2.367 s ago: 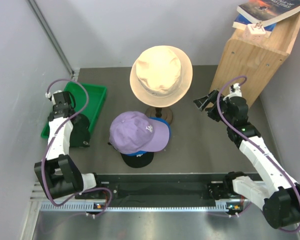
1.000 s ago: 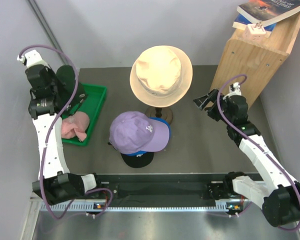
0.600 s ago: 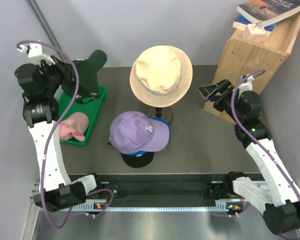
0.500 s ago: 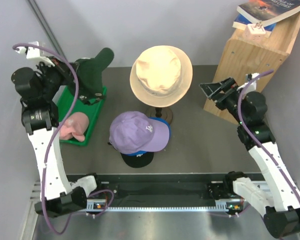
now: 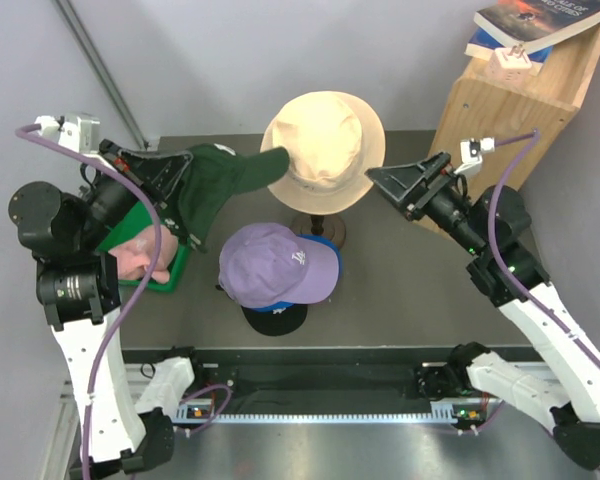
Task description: Stack the hats
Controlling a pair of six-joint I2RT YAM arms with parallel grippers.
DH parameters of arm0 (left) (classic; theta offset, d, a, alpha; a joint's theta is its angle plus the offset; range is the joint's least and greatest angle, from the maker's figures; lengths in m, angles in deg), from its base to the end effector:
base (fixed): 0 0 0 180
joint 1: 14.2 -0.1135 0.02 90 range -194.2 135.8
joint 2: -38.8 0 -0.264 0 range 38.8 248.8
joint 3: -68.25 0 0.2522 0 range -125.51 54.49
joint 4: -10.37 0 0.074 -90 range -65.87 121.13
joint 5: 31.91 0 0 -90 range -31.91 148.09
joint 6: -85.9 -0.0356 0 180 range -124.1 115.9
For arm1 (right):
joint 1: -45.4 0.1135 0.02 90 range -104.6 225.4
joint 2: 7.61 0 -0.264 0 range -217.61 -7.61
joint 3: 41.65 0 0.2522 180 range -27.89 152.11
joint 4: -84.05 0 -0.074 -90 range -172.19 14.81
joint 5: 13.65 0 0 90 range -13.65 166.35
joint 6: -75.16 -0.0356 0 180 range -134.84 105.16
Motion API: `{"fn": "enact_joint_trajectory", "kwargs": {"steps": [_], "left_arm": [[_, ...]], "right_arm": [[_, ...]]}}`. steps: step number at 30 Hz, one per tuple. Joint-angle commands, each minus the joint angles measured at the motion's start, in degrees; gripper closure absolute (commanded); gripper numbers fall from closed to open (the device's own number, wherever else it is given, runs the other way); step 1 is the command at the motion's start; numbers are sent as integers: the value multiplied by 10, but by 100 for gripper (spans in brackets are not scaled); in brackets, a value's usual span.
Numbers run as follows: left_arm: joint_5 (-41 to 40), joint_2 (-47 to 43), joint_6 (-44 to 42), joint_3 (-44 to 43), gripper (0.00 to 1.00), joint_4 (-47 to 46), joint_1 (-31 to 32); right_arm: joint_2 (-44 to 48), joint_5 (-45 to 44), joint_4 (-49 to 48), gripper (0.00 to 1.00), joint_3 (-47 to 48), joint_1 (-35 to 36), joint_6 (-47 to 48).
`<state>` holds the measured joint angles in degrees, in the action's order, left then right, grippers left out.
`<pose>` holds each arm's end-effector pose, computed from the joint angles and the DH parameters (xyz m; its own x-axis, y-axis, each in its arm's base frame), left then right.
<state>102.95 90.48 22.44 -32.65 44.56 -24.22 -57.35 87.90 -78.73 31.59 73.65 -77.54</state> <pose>0.1195 -0.0044 0.5373 -0.0162 -0.3245 -0.9458 0.6039 0.7507 -0.2679 0.1630 0.0957 0.4274 -0.5237 0.7070 -0.4754 -0.3787 0.3066 0.8732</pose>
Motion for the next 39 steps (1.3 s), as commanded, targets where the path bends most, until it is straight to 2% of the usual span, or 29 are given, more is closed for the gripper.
{"fn": "enact_joint_trajectory", "kwargs": {"steps": [1, 5, 11, 19, 24, 28, 30, 34, 39], "left_arm": [[44, -22, 18, -8, 100, 0, 22], [43, -30, -9, -17, 100, 72, 60], [73, -54, 26, 9, 100, 67, 77], [120, -70, 72, 34, 100, 40, 91], [124, -75, 53, 41, 100, 65, 98], [117, -78, 28, 50, 100, 78, 98], [108, -77, 15, 44, 100, 89, 98], [108, -69, 18, 36, 100, 81, 98], [111, -62, 25, 33, 100, 67, 98]], "right_arm": [[-26, -23, -70, 5, 44, 62, -50], [-55, -21, -101, 5, 48, 111, -89], [-94, -21, -136, 6, 33, 167, -136], [-138, -5, -214, 6, 1, 196, -199], [-150, 9, -227, 7, 4, 209, -223], [-146, 31, -246, 11, -24, 214, -285], [-128, 25, -225, 11, -31, 218, -282], [-75, -28, -92, 11, -42, 218, -255], [-9, -81, -69, 10, -100, 219, -300]]}}
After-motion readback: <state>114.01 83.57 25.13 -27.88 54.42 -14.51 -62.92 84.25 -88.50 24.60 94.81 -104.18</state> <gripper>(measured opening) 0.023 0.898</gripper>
